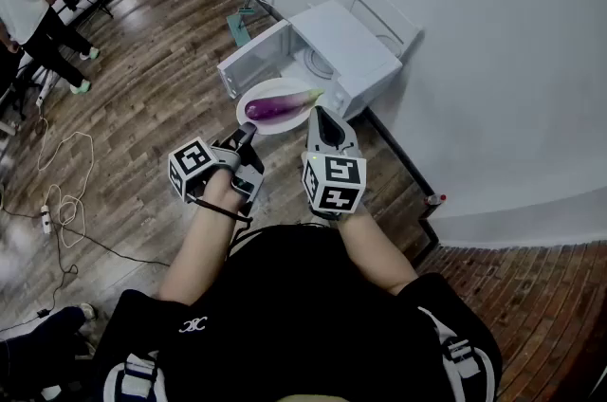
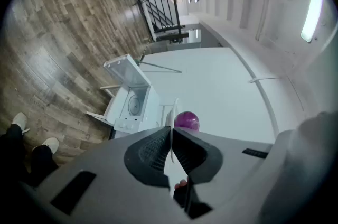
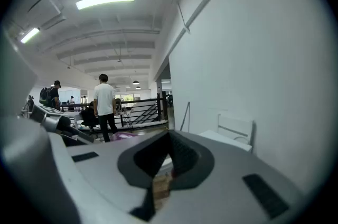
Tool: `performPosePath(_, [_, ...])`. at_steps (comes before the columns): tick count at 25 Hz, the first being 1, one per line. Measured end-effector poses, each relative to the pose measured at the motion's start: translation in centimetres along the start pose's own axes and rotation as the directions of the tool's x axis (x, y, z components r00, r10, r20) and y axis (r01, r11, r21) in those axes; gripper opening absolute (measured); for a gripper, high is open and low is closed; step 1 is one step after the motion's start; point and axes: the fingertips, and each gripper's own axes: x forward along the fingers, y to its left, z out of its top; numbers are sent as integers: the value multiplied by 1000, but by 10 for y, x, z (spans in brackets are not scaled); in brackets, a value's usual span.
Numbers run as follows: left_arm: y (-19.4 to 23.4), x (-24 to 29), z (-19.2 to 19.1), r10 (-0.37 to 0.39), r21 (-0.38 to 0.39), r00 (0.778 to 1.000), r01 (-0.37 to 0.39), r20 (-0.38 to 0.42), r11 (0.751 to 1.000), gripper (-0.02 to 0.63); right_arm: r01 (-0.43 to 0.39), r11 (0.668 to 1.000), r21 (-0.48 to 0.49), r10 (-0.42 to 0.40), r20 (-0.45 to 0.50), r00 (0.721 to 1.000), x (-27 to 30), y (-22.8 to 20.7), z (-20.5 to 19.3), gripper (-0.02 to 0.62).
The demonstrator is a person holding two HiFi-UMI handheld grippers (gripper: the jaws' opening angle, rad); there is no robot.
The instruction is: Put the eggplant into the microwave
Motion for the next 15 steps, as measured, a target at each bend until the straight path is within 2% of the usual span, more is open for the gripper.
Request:
performPosePath(6, [12,0,-2,2,-23,1000,-2,2,1000,12,20,1000,4,-20,-19,1000,-5,-4,-9,6])
performPosePath(10, [16,0,0,3,-11,1000,-3,25,1000,12,14,1000,16,-14,-18,1000,-8,-9,-12,7])
performPosePath(15, [24,-38,12,-5,-22,1000,6,29,1000,13,23,1000,13,-23,-10,1000,-28,20,-6,6])
